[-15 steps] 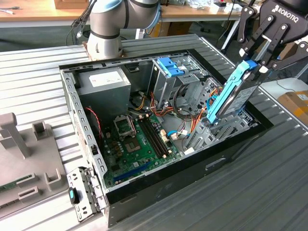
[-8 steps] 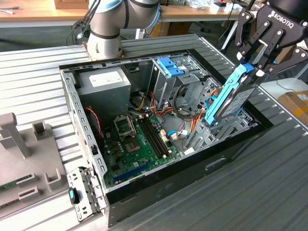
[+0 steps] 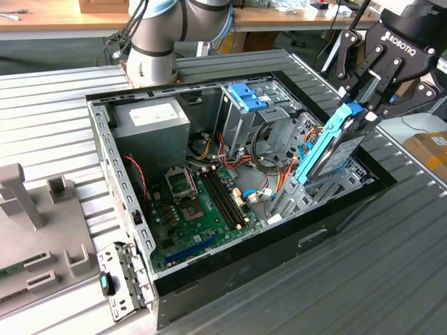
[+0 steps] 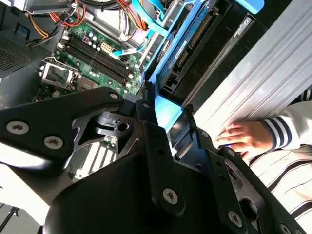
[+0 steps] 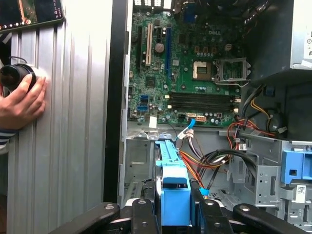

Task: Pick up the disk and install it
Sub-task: 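Pick up the disk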

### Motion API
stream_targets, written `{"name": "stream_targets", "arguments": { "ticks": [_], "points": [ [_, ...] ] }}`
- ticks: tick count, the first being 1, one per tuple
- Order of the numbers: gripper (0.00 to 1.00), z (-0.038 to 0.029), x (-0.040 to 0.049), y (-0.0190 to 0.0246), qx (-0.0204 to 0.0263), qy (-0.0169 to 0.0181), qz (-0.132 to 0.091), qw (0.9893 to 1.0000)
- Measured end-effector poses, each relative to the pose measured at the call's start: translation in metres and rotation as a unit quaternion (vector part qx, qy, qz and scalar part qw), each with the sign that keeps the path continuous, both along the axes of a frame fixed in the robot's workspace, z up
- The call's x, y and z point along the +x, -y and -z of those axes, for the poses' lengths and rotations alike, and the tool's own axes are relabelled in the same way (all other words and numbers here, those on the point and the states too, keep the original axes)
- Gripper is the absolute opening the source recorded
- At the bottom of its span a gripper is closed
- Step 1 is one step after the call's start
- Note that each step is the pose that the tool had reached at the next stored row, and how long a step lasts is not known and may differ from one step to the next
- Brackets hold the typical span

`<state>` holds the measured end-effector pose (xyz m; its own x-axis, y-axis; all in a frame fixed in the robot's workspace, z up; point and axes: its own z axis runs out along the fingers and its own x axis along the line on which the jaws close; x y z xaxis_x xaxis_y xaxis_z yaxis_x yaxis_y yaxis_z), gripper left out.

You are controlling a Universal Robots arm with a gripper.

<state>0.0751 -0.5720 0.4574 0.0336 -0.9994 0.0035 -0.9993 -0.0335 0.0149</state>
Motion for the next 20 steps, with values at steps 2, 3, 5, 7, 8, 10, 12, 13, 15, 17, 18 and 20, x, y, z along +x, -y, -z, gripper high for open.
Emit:
{"name": "stream_targets", "arguments": {
  "ticks": [2,3,5,7,8,10,12,13,15,17,18,20],
  "points": [
    [0.37,0.0036,0.0000,0.0000,0.0000,0.0000,0.000,1.0000],
    [0.37,0.0050,0.0000,-0.0002,0.0000,0.0000,0.000,1.0000],
    [0.37,0.0053,0.0001,-0.0009,0.0000,0.0000,0.000,1.0000],
    [0.37,0.0054,0.0000,-0.0017,0.0001,0.0000,0.000,1.0000],
    [0.37,0.0053,0.0000,-0.0021,0.0000,0.0000,0.000,1.0000],
    [0.37,0.0054,0.0000,-0.0038,0.0001,0.0000,0.000,1.0000],
    [0.37,0.0068,0.0000,-0.0044,0.0000,0.0000,0.000,1.0000],
    [0.37,0.0087,0.0000,-0.0045,-0.0001,0.0000,0.000,1.0000],
    [0.37,0.0128,0.0000,-0.0045,0.0000,0.0000,0.000,1.0000],
    [0.37,0.0138,0.0000,-0.0044,0.0000,0.0000,0.000,1.0000],
    [0.37,0.0145,0.0000,-0.0044,0.0000,0.0000,0.000,1.0000],
    [0.37,0.0188,0.0000,-0.0044,0.0000,0.0000,0.000,1.0000]
  ]
}}
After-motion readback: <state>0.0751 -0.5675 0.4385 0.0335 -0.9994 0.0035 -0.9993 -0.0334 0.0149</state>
